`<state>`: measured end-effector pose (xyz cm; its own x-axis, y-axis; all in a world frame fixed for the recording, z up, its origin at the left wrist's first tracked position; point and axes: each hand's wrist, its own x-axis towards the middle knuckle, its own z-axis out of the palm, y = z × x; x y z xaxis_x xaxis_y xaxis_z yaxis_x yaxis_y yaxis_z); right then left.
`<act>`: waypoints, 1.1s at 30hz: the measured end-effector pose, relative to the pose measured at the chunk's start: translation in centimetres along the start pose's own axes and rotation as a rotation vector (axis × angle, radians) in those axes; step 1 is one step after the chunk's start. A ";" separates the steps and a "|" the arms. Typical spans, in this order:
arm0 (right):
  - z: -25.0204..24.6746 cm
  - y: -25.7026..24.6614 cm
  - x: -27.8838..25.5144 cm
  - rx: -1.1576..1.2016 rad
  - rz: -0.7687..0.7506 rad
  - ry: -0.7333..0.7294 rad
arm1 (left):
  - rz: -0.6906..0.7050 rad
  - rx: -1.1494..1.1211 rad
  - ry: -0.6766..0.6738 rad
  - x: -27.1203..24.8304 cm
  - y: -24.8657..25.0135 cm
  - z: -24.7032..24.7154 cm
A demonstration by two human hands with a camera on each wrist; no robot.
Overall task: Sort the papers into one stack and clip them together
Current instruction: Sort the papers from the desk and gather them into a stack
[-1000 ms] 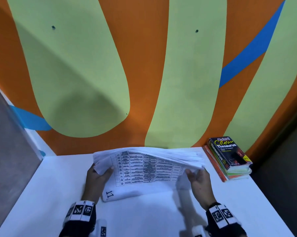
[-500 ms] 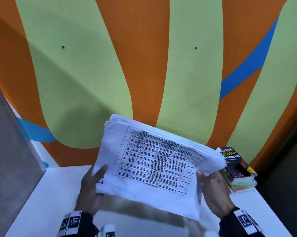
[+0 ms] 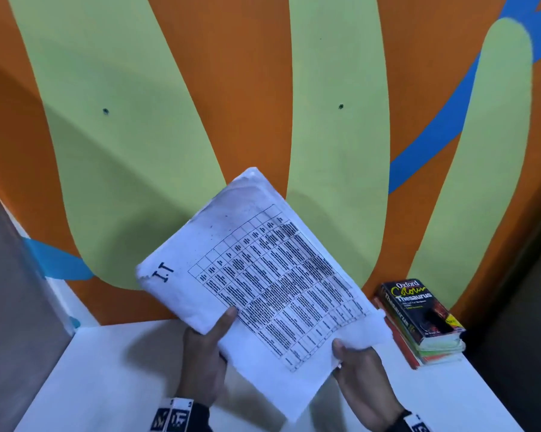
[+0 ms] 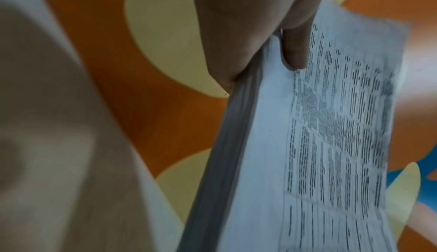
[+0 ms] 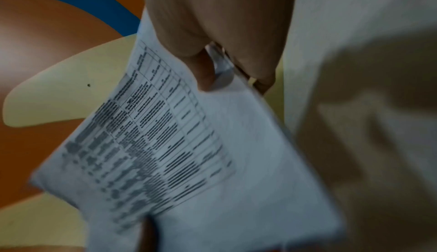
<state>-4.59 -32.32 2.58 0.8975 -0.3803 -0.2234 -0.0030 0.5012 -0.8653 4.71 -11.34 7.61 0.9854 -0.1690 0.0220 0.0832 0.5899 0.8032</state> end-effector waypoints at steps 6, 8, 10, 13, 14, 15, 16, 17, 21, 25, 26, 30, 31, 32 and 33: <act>-1.4 -4.2 1.0 -0.573 -0.306 0.114 | 0.182 0.459 -0.114 0.9 3.4 -0.6; 0.0 -6.4 1.0 -0.711 -0.382 -0.064 | 0.178 0.571 -0.133 1.2 3.3 -0.8; 1.8 -7.5 1.4 -0.704 -0.383 -0.224 | 0.162 0.668 -0.167 1.4 2.7 -1.1; 3.6 -8.0 2.3 -0.535 -0.363 -0.210 | 0.158 0.735 -0.182 1.5 2.2 -1.5; 3.8 -7.8 2.4 -0.513 -0.392 -0.156 | 0.176 0.748 -0.169 1.5 2.2 -1.5; 4.1 -7.6 2.5 -0.501 -0.434 -0.116 | 0.180 0.735 -0.163 1.4 2.3 -1.4; 4.4 -7.4 2.3 -0.499 -0.479 -0.097 | 0.183 0.713 -0.146 1.6 2.1 -1.6; 4.8 -7.3 2.0 -0.505 -0.523 -0.100 | 0.199 0.710 -0.118 1.5 2.1 -1.6; 5.6 -6.2 1.3 -0.465 -0.637 -0.116 | 0.269 0.675 -0.013 1.7 1.6 -1.7; 4.4 -2.9 1.7 -0.577 -0.610 -0.056 | 0.213 0.668 -0.018 0.2 0.0 -0.8; 4.2 -2.3 1.7 -0.596 -0.596 -0.045 | 0.194 0.663 -0.001 0.0 -0.5 -1.0; 3.9 -2.1 1.9 -0.571 -0.635 -0.007 | 0.170 0.717 0.074 0.9 -0.5 -2.2; 3.9 -2.1 1.9 -0.558 -0.660 0.012 | 0.194 0.725 0.064 0.9 -0.3 -2.1; 3.9 -1.9 1.9 -0.570 -0.680 0.039 | 0.197 0.729 0.047 1.0 -0.5 -2.3; 3.7 -1.5 2.1 -0.592 -0.683 0.054 | 0.183 0.719 0.028 1.0 -0.7 -2.4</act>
<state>-1.07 -31.00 5.10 0.7652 -0.4917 0.4157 0.2830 -0.3231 -0.9031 6.02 -10.04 5.59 0.9783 -0.0916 0.1858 -0.1914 -0.0575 0.9798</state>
